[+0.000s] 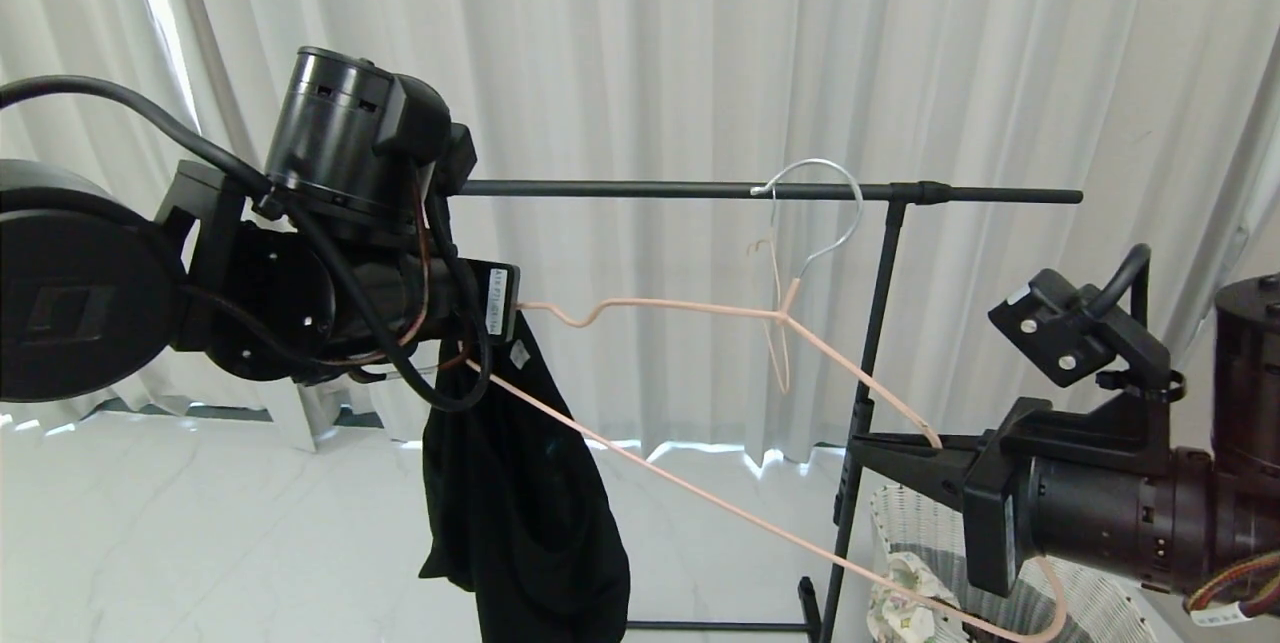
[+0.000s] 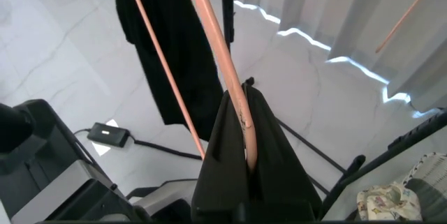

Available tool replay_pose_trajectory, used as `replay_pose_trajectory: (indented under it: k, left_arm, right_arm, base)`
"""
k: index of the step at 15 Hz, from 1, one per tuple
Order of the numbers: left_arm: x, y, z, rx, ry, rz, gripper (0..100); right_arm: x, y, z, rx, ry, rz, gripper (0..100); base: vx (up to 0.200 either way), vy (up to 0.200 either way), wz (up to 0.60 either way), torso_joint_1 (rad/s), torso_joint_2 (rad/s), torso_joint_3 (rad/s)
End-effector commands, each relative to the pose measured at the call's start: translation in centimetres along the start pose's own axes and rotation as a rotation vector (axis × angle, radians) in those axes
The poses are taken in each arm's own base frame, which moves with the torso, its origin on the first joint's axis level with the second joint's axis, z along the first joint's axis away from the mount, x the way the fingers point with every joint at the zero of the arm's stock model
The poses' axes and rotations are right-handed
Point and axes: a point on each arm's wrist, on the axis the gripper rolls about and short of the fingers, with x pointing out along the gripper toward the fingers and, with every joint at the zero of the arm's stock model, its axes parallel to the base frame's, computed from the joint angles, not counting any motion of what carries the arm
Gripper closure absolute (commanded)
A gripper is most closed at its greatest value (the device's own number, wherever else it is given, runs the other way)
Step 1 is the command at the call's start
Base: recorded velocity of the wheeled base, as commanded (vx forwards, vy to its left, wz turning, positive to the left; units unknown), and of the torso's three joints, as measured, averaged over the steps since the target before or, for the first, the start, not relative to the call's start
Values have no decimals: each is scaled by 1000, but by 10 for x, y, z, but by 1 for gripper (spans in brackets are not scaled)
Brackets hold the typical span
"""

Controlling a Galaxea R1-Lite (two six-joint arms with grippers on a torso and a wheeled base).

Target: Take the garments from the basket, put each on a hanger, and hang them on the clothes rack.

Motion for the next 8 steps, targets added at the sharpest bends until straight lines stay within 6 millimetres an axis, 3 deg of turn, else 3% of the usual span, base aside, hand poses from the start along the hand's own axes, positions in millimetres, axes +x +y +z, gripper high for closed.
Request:
replay_pose_trajectory:
  k: [1, 5, 8]
  left_arm:
    - [-2, -2, 0, 2, -7, 2, 100]
    - [-3, -1, 0, 1, -10, 28, 100]
    - [-10, -11, 0, 16, -24, -11, 100]
  right_arm:
    - [6, -1, -3, 1, 20, -7, 100]
    - [5, -2, -1, 3, 11, -15, 100]
    - [9, -1, 2, 0, -14, -4, 100]
  base:
    - [0, 0, 0, 0, 0, 0]
    - [0, 0, 0, 0, 0, 0]
    - [0, 0, 0, 0, 0, 0]
